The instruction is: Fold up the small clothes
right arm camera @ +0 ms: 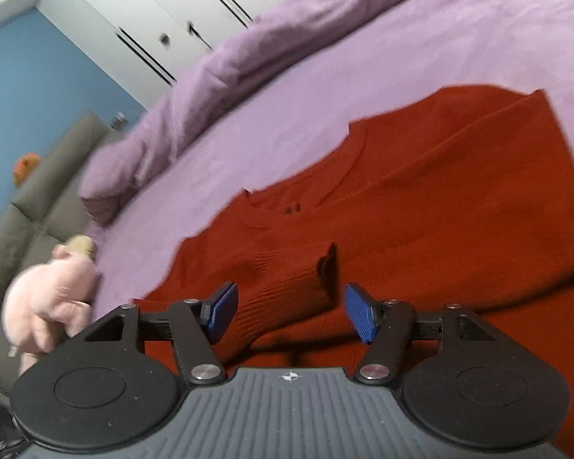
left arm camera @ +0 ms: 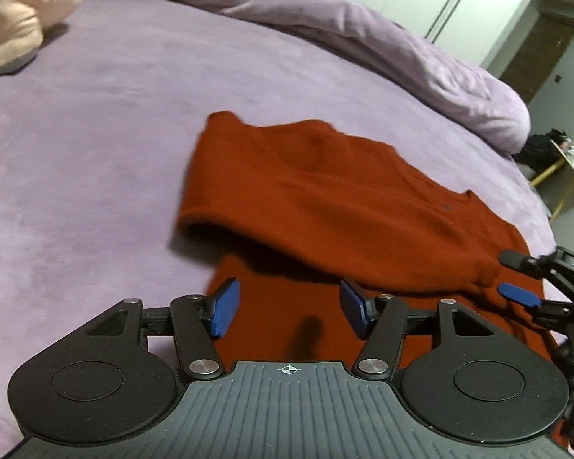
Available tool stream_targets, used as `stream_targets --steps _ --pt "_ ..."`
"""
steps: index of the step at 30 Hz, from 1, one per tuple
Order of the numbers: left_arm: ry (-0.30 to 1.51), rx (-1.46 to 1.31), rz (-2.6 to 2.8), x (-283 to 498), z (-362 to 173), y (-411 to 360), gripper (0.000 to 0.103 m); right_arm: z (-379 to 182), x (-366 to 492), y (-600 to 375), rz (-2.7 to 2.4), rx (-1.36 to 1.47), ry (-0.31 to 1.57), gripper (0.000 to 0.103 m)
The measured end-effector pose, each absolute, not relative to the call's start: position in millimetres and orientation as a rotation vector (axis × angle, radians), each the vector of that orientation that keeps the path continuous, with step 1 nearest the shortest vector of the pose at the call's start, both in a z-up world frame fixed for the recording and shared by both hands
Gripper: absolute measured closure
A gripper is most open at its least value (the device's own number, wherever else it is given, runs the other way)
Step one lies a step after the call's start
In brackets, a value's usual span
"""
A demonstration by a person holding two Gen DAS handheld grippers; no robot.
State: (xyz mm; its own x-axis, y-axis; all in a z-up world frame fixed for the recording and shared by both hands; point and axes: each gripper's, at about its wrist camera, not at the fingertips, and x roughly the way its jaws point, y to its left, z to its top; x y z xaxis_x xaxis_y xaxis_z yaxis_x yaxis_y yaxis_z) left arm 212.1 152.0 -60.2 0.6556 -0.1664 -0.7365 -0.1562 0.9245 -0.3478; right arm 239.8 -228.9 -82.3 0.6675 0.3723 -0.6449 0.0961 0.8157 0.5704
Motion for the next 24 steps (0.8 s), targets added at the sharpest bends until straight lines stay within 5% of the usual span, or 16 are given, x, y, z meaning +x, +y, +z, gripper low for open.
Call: stream_targets --steps 2,3,4,5,12,24 --pt "0.871 -0.392 0.004 215 -64 157 0.04 -92 254 -223 0.165 0.61 0.883 0.045" --pt "0.875 -0.38 0.008 216 -63 157 0.04 -95 258 -219 0.176 0.614 0.894 0.061" --pt "0.876 -0.365 0.009 213 -62 158 0.04 -95 260 -215 0.182 0.603 0.894 0.087" --pt "0.876 -0.347 0.011 216 -61 156 0.04 -91 261 -209 0.187 0.558 0.882 0.099" --pt "0.859 -0.305 0.013 222 -56 150 0.04 -24 230 -225 0.037 0.274 0.555 0.099" --pt "0.851 -0.24 0.001 245 -45 117 0.04 -48 232 -257 -0.198 -0.036 0.652 0.099"
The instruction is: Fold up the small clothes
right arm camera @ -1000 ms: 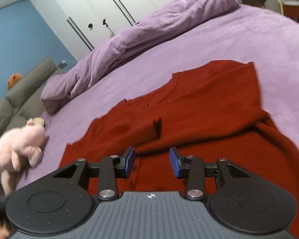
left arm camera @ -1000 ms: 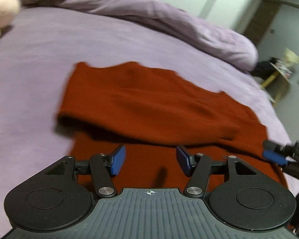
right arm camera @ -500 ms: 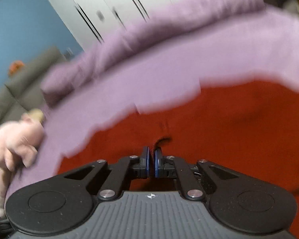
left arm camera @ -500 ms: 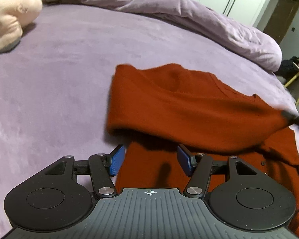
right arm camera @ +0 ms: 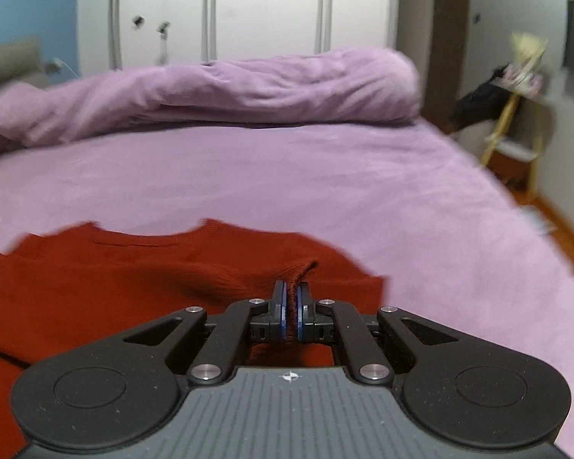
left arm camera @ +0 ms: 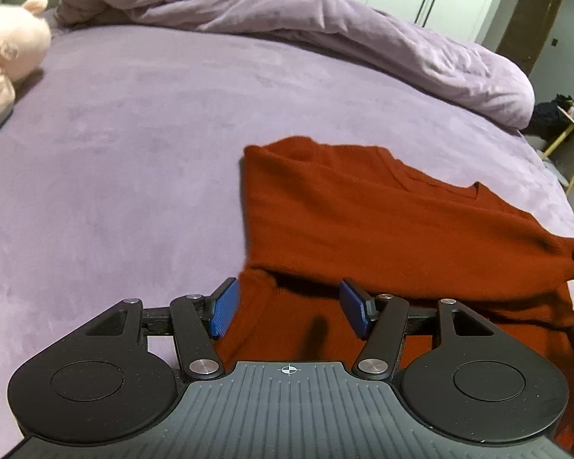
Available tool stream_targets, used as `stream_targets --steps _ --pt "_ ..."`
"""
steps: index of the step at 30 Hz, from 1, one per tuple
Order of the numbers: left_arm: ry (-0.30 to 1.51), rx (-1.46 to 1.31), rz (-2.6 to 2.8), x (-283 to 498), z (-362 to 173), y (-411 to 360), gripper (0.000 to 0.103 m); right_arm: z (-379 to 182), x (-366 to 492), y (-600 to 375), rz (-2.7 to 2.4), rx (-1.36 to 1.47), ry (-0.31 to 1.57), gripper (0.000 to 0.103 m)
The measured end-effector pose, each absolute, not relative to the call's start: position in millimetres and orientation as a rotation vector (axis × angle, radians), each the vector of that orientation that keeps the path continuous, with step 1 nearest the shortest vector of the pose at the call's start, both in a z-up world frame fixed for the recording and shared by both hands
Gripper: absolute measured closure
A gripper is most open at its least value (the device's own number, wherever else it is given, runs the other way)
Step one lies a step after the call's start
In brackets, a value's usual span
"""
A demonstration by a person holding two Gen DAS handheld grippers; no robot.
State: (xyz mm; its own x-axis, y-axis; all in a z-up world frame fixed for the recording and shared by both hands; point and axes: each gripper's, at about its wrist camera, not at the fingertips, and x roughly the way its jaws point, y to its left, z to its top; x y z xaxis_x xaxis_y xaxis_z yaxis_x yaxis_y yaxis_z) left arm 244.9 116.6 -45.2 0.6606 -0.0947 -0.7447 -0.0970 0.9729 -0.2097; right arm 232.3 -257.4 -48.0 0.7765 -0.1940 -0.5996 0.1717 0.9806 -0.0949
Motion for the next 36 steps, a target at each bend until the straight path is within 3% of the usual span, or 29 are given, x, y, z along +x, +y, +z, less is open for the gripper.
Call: stream_targets --steps 5,6,11,19,21,24,29,34,36 --pt "0.846 -0.223 -0.012 248 -40 112 0.039 -59 234 -266 -0.324 0.033 0.669 0.097" --pt "0.842 -0.223 -0.019 250 -40 109 0.038 -58 230 -270 -0.334 0.086 0.646 0.092" --pt "0.808 -0.2 -0.063 274 -43 80 0.034 -67 229 -258 -0.036 0.338 0.649 0.09" --pt "0.775 -0.117 -0.013 316 -76 49 0.029 -101 257 -198 0.229 0.126 0.708 0.09" --pt "0.77 -0.071 -0.006 318 -85 49 0.024 -107 256 -209 0.157 0.021 0.689 0.09" --pt "0.727 -0.073 -0.034 311 -93 56 0.02 -111 255 -259 -0.008 -0.032 0.672 0.103" --pt "0.717 -0.065 -0.027 308 -93 55 0.02 -98 243 -285 -0.103 0.036 0.676 0.103" --pt "0.722 -0.038 -0.034 297 -88 51 0.02 -83 204 -259 0.043 0.06 0.65 0.087" --pt "0.717 -0.022 -0.039 294 -90 50 0.02 -99 199 -250 0.024 -0.05 0.712 0.086"
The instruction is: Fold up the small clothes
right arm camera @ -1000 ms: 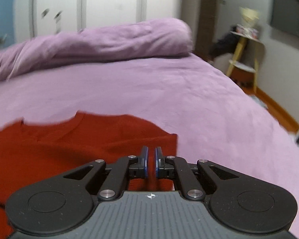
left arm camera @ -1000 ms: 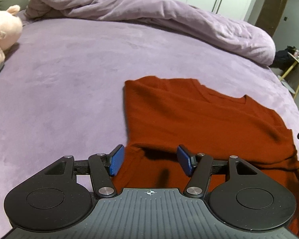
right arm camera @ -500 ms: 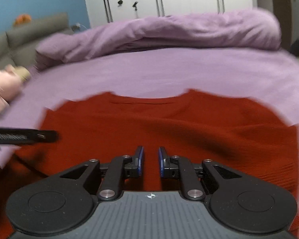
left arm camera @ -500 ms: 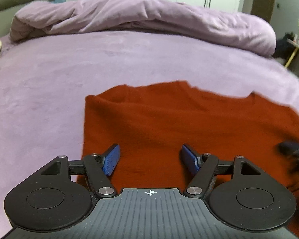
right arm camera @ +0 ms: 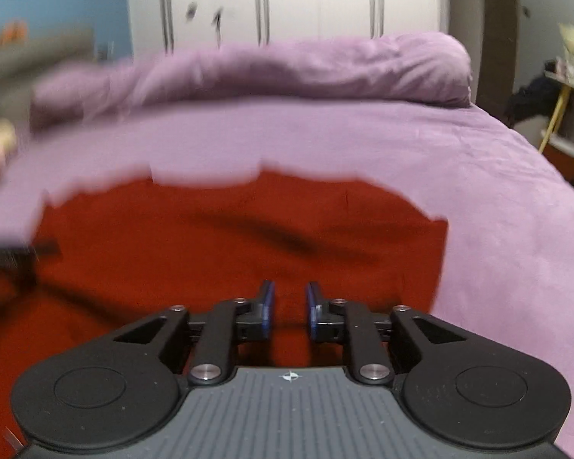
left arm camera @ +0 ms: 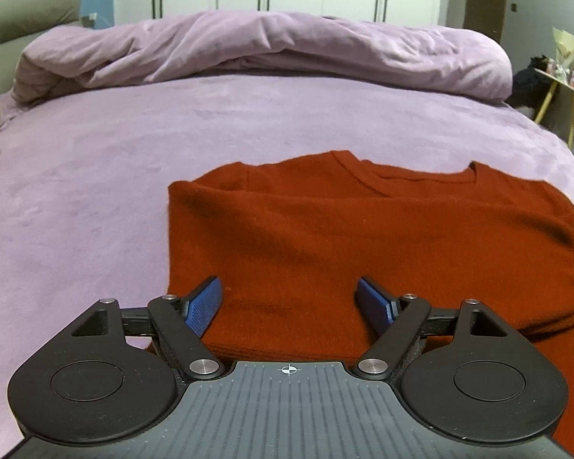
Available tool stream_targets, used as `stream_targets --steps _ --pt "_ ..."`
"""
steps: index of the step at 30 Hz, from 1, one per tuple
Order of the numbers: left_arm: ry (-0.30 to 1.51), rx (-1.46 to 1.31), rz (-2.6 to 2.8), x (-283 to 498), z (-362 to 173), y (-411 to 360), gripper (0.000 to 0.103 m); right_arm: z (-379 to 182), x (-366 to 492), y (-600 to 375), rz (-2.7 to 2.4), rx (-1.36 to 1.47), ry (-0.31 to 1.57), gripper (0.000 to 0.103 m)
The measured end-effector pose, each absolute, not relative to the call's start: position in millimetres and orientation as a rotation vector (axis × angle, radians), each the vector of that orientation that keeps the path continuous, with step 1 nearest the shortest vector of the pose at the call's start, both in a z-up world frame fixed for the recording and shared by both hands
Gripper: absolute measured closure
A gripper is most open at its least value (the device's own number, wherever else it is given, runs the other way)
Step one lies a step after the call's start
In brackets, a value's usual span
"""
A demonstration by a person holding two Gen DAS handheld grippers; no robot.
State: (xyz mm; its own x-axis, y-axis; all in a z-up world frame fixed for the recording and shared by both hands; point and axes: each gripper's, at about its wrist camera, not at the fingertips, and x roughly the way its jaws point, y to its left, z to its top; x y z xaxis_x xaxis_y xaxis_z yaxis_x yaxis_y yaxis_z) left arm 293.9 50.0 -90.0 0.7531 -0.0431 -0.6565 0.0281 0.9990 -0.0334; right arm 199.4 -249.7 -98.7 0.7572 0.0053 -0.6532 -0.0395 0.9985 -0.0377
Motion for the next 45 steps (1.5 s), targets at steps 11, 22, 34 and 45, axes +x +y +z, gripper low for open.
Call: stream_targets --steps 11,22,34,45 --pt "0.754 -0.009 -0.068 284 -85 60 0.019 -107 204 -262 -0.025 -0.15 0.687 0.096" --pt "0.899 0.064 -0.009 217 -68 86 0.019 -73 153 -249 -0.068 -0.123 0.822 0.081" --pt "1.023 -0.106 -0.049 51 -70 140 0.023 -59 -70 -306 -0.162 0.286 0.914 0.065" --pt "1.095 -0.34 -0.121 47 -74 165 0.051 -80 -51 -329 -0.001 0.632 0.944 0.086"
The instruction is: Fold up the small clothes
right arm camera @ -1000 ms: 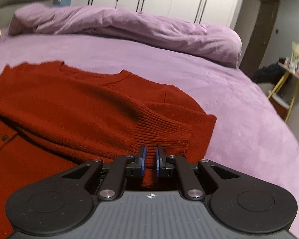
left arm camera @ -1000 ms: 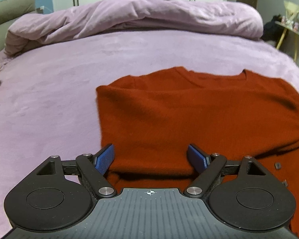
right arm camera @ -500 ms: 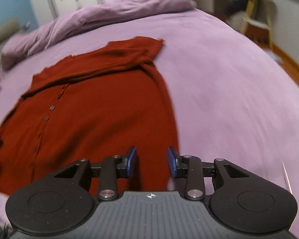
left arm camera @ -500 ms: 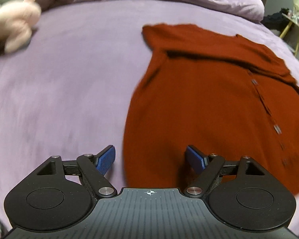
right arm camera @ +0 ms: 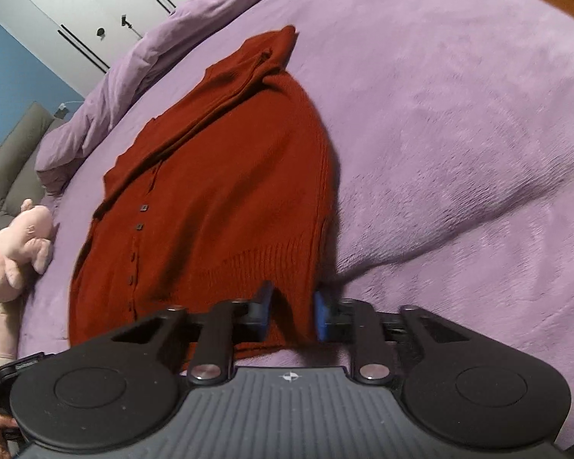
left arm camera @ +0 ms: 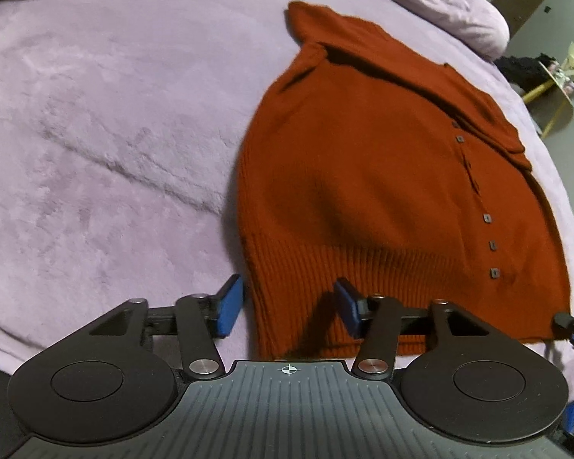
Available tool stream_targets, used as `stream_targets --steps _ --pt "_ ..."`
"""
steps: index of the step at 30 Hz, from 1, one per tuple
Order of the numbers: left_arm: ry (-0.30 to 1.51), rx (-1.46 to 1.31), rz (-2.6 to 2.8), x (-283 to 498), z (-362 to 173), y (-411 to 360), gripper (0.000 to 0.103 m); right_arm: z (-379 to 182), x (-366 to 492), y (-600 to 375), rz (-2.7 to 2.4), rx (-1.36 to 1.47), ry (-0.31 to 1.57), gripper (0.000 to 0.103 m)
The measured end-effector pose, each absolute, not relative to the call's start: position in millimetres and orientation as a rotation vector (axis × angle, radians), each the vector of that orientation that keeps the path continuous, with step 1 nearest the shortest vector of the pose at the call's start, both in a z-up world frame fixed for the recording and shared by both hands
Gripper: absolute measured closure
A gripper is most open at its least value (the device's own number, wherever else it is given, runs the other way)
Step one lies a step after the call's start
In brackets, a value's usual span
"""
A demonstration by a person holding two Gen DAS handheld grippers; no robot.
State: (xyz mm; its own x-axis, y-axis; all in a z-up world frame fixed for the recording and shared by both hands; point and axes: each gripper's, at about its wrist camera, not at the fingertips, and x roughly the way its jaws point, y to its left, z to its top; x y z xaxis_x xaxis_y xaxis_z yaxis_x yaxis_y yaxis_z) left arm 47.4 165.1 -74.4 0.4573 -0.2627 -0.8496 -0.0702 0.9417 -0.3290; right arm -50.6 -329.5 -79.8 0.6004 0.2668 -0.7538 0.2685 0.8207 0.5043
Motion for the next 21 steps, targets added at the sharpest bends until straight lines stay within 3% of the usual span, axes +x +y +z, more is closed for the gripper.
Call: stream_targets --steps 2,4,5,13,21 --pt "1.118 -0.334 -0.128 51 -77 167 0.061 -82 -50 -329 0.024 0.635 0.947 0.095" --pt "1.135 -0.324 -0.159 55 -76 168 0.088 -83 -50 -328 0.036 0.632 0.957 0.097" --pt "1.144 -0.331 -0.185 57 -76 168 0.093 -83 -49 -328 0.044 0.643 0.956 0.098" --pt "1.001 -0.478 -0.245 84 -37 179 0.095 -59 -35 -336 0.159 0.717 0.84 0.099" --pt "0.787 -0.409 -0.129 164 2 160 0.095 -22 52 -325 0.082 0.521 0.685 0.099"
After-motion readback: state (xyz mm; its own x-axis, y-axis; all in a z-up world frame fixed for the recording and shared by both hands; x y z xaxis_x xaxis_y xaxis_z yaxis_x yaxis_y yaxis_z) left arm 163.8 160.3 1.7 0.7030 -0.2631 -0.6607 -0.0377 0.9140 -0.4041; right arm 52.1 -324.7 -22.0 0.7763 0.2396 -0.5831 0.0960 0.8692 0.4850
